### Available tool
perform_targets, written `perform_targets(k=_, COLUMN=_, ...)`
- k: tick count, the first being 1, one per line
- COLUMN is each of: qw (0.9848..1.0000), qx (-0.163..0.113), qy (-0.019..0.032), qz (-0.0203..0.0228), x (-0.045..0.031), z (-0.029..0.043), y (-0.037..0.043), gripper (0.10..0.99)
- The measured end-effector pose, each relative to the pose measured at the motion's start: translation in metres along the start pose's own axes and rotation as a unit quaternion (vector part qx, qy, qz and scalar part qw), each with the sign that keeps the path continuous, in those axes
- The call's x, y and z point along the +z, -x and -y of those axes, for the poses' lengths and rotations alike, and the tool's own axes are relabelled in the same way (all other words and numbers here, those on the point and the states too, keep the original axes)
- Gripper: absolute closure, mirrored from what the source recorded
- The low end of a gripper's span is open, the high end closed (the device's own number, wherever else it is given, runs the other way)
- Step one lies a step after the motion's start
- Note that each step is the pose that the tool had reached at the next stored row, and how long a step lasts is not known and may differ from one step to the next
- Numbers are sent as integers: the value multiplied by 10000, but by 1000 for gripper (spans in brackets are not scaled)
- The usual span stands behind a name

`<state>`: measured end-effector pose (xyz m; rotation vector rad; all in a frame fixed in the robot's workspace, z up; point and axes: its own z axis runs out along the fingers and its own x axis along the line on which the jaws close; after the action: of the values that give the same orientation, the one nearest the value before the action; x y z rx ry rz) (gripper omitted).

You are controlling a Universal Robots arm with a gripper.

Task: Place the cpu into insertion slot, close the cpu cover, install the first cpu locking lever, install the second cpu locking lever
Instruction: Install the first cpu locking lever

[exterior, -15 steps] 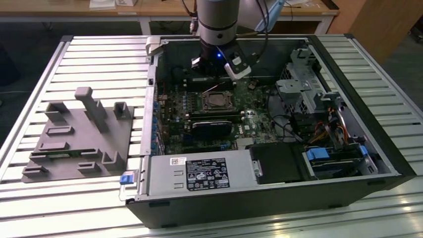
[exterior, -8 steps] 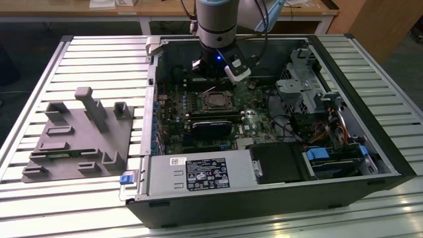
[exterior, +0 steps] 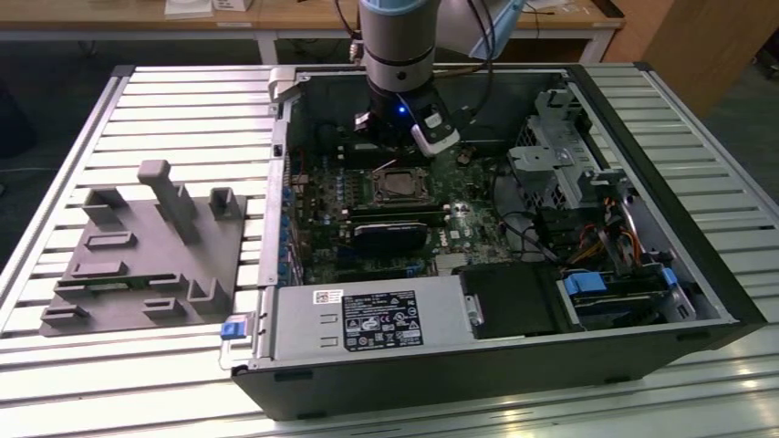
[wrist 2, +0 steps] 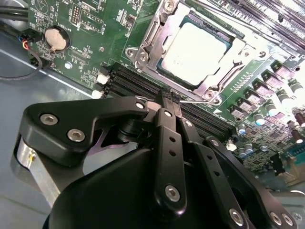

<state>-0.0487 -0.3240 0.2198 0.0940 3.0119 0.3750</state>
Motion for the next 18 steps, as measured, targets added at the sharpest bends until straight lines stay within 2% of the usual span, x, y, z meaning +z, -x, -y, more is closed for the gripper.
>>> perform_targets(k=6, qw=10000, qx=40, qy=-8, qz=12, x=42, z=5, y=-7, gripper=980)
perform_targets(k=12, qw=9999, qx=92, qy=-43, qz=27, x=69, z=0, y=-10, gripper=980)
perform_targets(k=18, qw=9998, qx=127, qy=-120, qz=43, x=83, z=-23, y=-13, gripper=980)
